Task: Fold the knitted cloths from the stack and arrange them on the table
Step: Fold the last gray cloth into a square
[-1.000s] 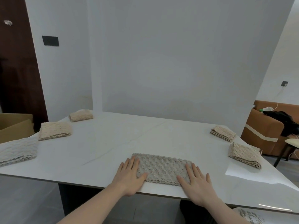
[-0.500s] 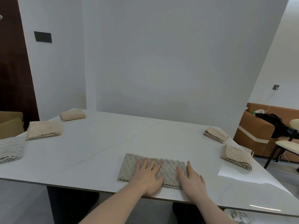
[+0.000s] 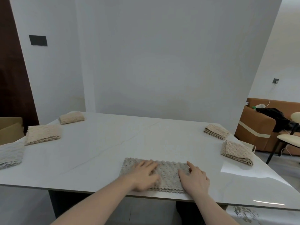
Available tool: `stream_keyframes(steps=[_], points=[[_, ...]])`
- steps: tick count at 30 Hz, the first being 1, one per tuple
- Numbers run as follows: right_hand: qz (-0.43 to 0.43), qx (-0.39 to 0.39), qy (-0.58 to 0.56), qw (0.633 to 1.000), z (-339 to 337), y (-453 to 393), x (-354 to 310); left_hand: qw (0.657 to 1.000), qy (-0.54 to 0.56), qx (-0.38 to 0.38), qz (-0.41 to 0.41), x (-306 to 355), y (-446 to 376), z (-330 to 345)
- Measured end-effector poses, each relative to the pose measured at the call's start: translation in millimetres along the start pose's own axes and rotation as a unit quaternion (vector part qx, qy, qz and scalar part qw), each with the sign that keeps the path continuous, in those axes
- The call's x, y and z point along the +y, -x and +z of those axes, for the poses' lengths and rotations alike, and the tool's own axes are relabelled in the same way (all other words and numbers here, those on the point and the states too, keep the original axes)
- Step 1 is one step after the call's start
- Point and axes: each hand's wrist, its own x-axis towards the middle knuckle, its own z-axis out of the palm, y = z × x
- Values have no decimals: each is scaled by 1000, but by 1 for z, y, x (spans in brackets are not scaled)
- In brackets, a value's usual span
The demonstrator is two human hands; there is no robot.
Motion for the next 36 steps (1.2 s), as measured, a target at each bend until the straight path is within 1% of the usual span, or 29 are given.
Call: stream_keyframes(steps=[2,4,6,8,11,14,18,22,24,29,33,36], points=[[-1,8,-4,1000,1,1,0,999,-4,32,-28,-23,1,-13],[7,19,7,1000,2,2,-2,995,-14,64,-74,-51,4,-18],[15,31,19,999,3,3,-4,988,0,88,-126,-77,10,-16],[21,36,23,999,4,3,-6,982,11,104,-159,-97,17,-9],[29,34,23,999,3,0,-7,978,-7,141,-153,-107,25,5],[36,22,11,999,0,-1,-8,975,1,165,-146,-106,27,8],[54,15,-56,997,-4,-4,-7,973,6,180,-146,-106,27,7],[52,10,-180,982,-24,-14,-9,972,16,185,-145,-106,28,6],[47,7,-199,979,-38,-20,-16,972,19,184,-145,-106,28,6],[32,-50,-258,964,-58,-23,-55,972,25,186,-142,-108,29,7],[6,-105,-344,933,-58,-10,-95,972,27,187,-139,-108,30,7],[1,-142,-374,917,-44,0,-125,971,39,196,-131,-109,30,7]])
